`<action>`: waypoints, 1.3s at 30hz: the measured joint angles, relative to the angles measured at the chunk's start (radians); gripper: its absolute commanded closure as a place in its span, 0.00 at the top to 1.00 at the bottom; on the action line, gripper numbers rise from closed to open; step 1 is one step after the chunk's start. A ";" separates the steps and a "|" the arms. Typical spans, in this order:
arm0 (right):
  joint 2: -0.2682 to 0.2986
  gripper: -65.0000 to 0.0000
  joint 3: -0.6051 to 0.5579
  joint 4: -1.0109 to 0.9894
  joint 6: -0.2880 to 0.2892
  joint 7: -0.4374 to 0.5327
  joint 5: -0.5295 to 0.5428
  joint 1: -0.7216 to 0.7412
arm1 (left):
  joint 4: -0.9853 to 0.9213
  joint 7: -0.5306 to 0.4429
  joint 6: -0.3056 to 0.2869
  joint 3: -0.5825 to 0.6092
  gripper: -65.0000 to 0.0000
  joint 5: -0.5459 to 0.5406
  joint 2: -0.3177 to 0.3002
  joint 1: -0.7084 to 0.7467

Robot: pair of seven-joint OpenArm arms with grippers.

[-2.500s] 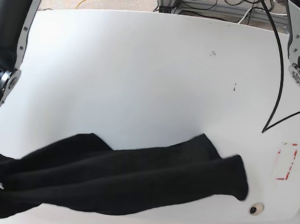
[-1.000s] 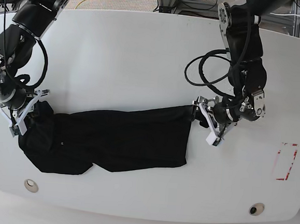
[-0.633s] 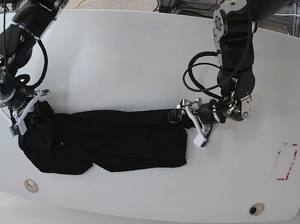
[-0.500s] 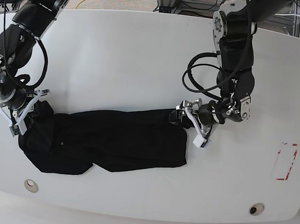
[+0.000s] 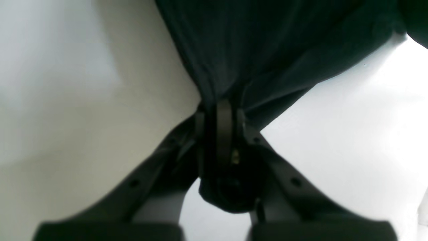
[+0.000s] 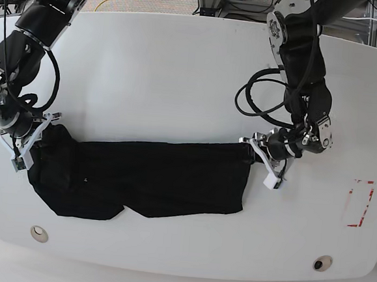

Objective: Fold the T-shirt properly
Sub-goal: 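Lift the shirt with both grippers and swing it toward the robot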

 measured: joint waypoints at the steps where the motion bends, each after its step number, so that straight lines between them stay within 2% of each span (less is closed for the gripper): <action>1: 0.000 0.00 0.000 0.000 0.000 0.000 0.000 0.002 | 0.032 0.006 0.000 -0.013 0.01 0.000 -0.004 -0.002; 7: 0.004 0.00 -0.008 -0.009 0.000 -0.010 -0.008 0.061 | 0.204 0.122 0.003 -0.035 0.02 0.003 -0.030 -0.017; 10: 0.006 0.00 -0.010 -0.042 0.000 0.009 0.005 0.128 | 0.303 0.160 0.002 -0.034 0.02 -0.040 -0.040 -0.025; 14: 0.024 0.00 -0.022 -0.137 0.002 0.006 0.001 0.221 | 0.439 0.229 -0.001 -0.030 0.02 -0.140 -0.117 -0.056; 17: 0.056 0.00 -0.069 -0.220 0.003 -0.014 -0.021 0.312 | 0.500 0.256 -0.001 -0.047 0.02 -0.171 -0.178 -0.101; 21: 0.069 0.00 -0.124 -0.296 0.000 0.001 -0.006 0.446 | 0.560 0.305 -0.002 -0.089 0.02 -0.192 -0.219 -0.172; 23: 0.077 0.00 -0.147 -0.330 0.003 0.010 0.018 0.510 | 0.578 0.348 -0.002 -0.132 0.02 -0.193 -0.228 -0.229; 26: 0.095 0.00 -0.190 -0.386 0.002 -0.002 -0.002 0.602 | 0.578 0.408 -0.001 -0.181 0.02 -0.186 -0.262 -0.326; 30: 0.100 0.00 -0.238 -0.422 0.002 -0.004 0.001 0.716 | 0.579 0.412 -0.001 -0.193 0.02 -0.192 -0.304 -0.434; 34: 0.101 0.00 -0.311 -0.444 0.002 0.003 0.005 0.816 | 0.554 0.417 -0.001 -0.194 0.02 -0.193 -0.318 -0.512; 39: 0.137 0.00 -0.394 -0.444 0.002 0.003 0.023 0.915 | 0.514 0.428 -0.001 -0.190 0.02 -0.200 -0.352 -0.596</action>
